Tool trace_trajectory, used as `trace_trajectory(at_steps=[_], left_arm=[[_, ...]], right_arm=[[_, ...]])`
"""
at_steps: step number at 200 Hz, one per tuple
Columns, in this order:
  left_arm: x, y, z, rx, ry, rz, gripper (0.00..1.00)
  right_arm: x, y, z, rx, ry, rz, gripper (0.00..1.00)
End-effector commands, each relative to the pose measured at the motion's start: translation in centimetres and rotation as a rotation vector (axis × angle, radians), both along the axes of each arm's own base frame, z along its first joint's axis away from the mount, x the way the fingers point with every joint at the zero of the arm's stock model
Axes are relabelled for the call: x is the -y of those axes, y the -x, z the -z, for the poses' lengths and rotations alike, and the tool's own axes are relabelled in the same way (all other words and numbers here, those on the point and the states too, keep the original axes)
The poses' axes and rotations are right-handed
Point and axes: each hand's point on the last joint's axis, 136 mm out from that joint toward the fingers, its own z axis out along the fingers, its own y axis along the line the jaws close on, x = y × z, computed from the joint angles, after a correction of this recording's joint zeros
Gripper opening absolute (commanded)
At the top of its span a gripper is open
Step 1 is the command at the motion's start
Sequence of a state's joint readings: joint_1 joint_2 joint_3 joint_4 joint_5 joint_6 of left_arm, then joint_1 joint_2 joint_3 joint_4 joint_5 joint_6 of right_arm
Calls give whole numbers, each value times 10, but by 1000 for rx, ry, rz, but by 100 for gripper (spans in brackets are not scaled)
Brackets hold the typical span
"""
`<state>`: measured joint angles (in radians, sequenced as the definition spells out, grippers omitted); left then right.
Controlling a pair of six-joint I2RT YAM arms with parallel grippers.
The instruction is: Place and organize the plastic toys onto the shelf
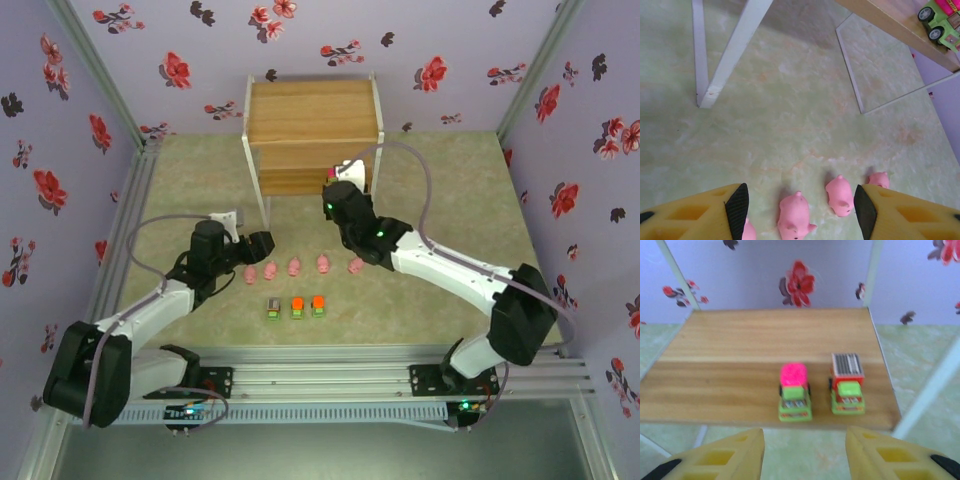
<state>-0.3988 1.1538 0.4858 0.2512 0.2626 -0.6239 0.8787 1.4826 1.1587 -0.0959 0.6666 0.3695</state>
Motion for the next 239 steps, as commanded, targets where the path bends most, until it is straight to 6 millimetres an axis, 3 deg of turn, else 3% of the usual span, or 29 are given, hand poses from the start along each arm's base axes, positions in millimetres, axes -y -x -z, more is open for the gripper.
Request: trace_trajectory(at_steps=[1, 66, 126, 239], left_arm=[[-10, 1, 3, 10, -47, -19, 64], [-17, 3, -1, 32, -102, -46, 71], [-18, 5, -2, 55, -174, -59, 86], [-22, 7, -1, 56, -215, -82, 85]], right_arm=[[13, 23, 18, -55, -8, 38, 30], [16, 80, 41, -102, -9, 40, 38], [-8, 129, 87, -183, 49, 28, 49], [-40, 172, 154, -320, 53, 21, 52]])
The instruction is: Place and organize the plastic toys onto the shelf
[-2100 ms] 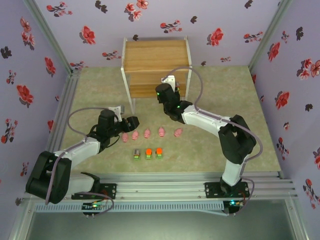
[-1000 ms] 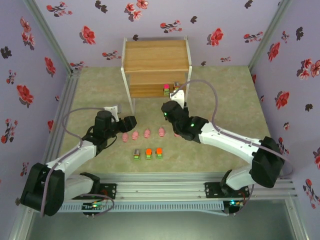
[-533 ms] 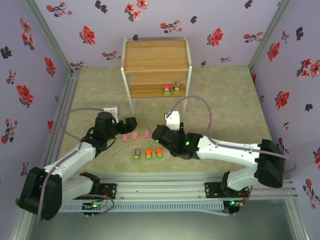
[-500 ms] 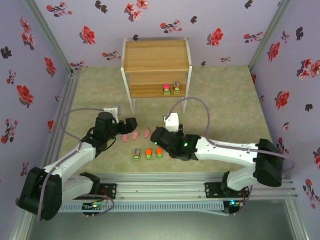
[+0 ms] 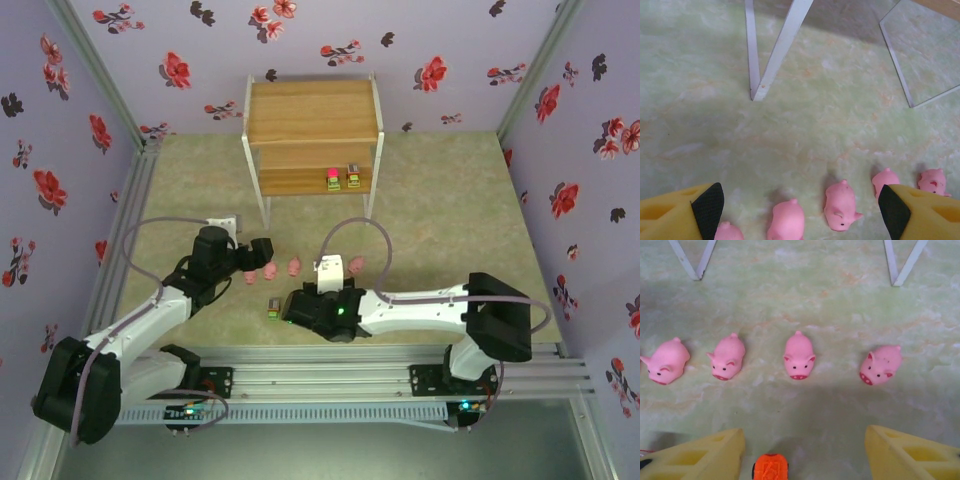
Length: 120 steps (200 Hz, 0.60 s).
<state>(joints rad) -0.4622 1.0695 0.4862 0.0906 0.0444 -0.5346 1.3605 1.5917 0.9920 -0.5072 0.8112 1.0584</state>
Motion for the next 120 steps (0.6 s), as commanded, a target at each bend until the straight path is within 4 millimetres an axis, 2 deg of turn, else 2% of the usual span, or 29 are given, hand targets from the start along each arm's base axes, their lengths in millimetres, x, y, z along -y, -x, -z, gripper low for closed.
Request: trace_trajectory(at_steps=[1, 53, 120], left_arm=[[-1, -3, -10, 33, -20, -1, 85], [0, -3, -8, 27, -18, 1, 85], [3, -4, -6, 15, -14, 7, 85]], right_arm=[[-4, 7, 10, -25, -26, 34, 52], [-13, 18, 34, -88, -50, 28, 50], [-13, 26, 60, -147, -37, 53, 47]])
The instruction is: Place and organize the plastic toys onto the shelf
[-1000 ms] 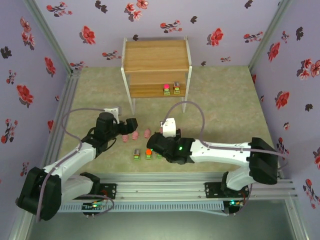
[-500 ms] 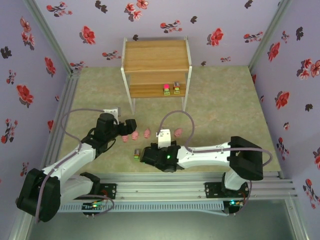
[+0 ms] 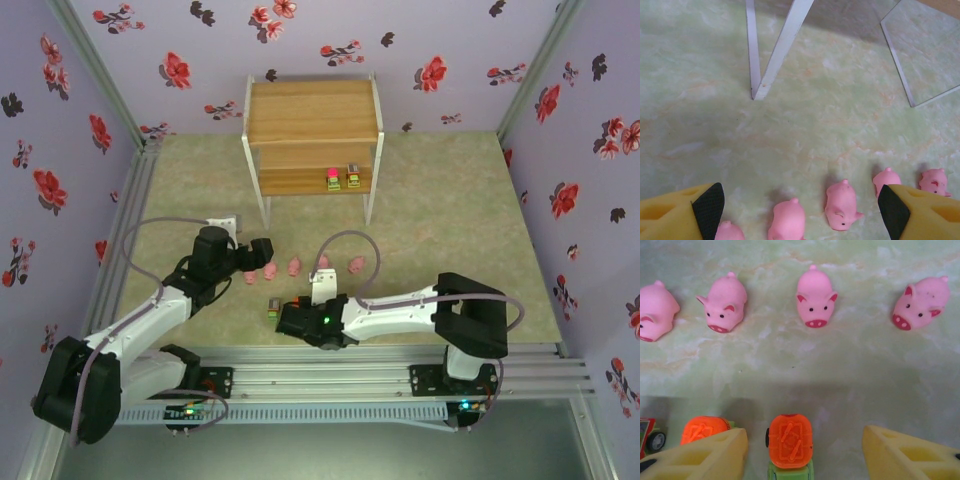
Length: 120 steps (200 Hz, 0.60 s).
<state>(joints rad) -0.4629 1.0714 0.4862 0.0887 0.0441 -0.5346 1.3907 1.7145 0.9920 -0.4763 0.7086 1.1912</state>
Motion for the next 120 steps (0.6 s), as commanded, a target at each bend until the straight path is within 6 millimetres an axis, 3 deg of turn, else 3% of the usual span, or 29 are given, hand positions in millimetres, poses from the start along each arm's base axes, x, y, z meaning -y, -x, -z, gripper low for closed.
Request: trace_trajectory(at_steps=[1, 120], left_arm=[[2, -5, -7, 19, -12, 7, 85], [5, -5, -3, 4, -10, 15, 85]], right_arm=[[1, 6, 12, -22, -11, 25, 47], [-1, 10, 33, -58, -6, 26, 28]])
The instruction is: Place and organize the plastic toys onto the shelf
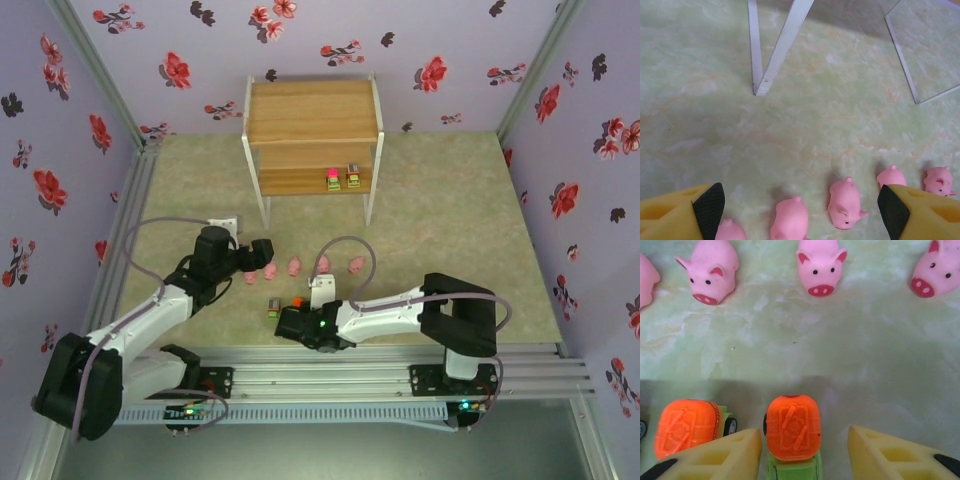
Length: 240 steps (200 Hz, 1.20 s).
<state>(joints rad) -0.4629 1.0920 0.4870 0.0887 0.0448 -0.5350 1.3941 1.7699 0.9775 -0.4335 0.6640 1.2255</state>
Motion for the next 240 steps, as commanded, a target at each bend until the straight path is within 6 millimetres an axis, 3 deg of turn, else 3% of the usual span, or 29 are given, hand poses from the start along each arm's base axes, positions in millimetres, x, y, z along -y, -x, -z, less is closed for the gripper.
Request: trace_trajectory(at_steps=[1, 158, 240], left_arm=[[5, -5, -8, 21, -3, 16, 84], [8, -5, -6, 10, 5, 25, 84], [10, -5, -4, 4, 10, 31, 84]], right_arm=[[2, 3, 9, -8, -2, 15, 28], [-1, 5, 22, -34, 7, 5, 9], [4, 7, 25, -19, 14, 8, 23]])
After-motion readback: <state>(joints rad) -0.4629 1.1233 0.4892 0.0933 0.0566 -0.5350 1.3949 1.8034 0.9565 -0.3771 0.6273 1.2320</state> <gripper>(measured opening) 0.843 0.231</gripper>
